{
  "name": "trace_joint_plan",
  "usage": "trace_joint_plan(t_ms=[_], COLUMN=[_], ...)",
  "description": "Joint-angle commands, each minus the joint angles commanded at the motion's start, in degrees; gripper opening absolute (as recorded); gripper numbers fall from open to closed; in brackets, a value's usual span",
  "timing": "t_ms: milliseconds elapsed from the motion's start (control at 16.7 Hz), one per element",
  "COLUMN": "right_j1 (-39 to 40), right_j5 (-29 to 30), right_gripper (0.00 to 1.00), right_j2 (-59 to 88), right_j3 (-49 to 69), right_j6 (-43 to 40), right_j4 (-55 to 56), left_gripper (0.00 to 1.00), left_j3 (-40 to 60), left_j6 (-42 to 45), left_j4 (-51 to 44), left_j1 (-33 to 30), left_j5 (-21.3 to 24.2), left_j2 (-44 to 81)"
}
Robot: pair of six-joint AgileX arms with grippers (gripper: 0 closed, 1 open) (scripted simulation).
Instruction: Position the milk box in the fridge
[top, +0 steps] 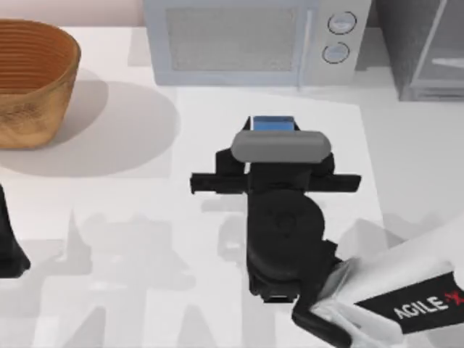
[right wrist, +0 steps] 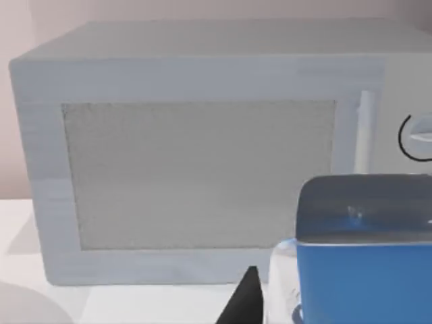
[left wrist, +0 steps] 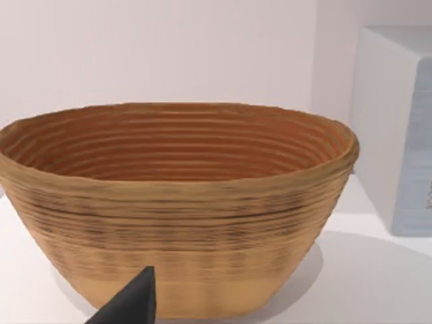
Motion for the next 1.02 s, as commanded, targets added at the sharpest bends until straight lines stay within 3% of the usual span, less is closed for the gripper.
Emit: trace_joint_plan(t_ms=[600, 780, 1020], right_j1=[1.2, 7.9, 25.2], right_j5=[-0.4, -1.7, -5.5], right_gripper=[0.00, 0.00, 0.00], right_j2=[-4.3, -7.6, -15.1], right_j3=[-0.4, -1.7, -4.9], right_j6=[0.2, 0.6, 1.5], right_j4=[-4.0, -5.8, -10.1], left_gripper=[1.00, 1.00, 1.00], left_j3=[0.0, 0.0, 0.0], left_j6=[0.0, 0.0, 0.0], left_j4=[0.0, 0.0, 0.0], left_j1=[0.0, 0.0, 0.0], left_j5=[0.0, 0.0, 0.0], left_j2=[0.0, 0.0, 0.0])
